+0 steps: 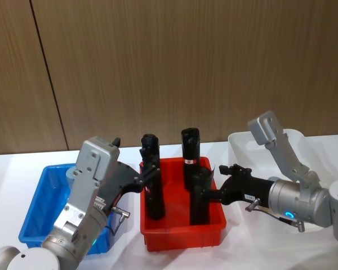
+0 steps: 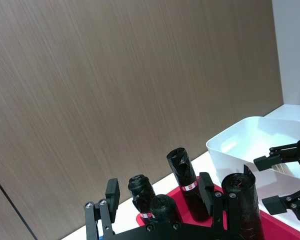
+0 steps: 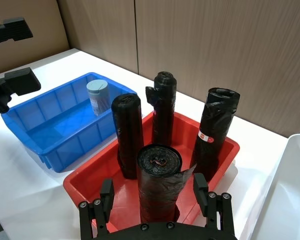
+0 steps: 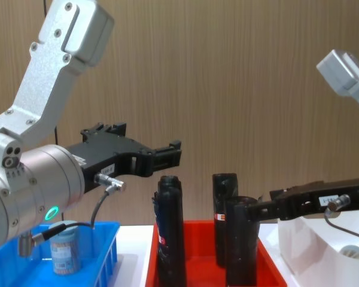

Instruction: Pick the cotton swabs from the blue box and place them into the white box.

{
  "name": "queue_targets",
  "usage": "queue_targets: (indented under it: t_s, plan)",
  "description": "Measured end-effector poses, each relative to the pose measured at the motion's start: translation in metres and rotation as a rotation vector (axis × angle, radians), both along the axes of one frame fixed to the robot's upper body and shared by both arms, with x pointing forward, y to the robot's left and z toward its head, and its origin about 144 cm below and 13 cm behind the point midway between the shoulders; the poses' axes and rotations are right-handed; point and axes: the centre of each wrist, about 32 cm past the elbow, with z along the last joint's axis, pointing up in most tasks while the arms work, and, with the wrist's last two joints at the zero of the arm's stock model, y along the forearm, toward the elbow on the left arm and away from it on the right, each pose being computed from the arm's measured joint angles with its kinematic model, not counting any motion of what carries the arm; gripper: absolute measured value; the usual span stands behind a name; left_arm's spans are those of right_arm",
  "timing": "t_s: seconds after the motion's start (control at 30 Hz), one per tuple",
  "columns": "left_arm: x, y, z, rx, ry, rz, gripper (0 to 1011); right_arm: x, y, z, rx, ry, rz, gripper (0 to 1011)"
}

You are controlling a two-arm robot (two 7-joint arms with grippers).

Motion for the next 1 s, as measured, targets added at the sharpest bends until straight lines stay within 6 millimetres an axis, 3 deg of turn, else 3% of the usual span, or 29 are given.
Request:
queue_targets:
  t_s: [1.0]
  plan:
    - [0.0, 0.0, 0.0, 0.0, 0.0, 0.0, 1004, 0.015, 0.017, -0.01, -0.013, 0.002, 0.007, 1002]
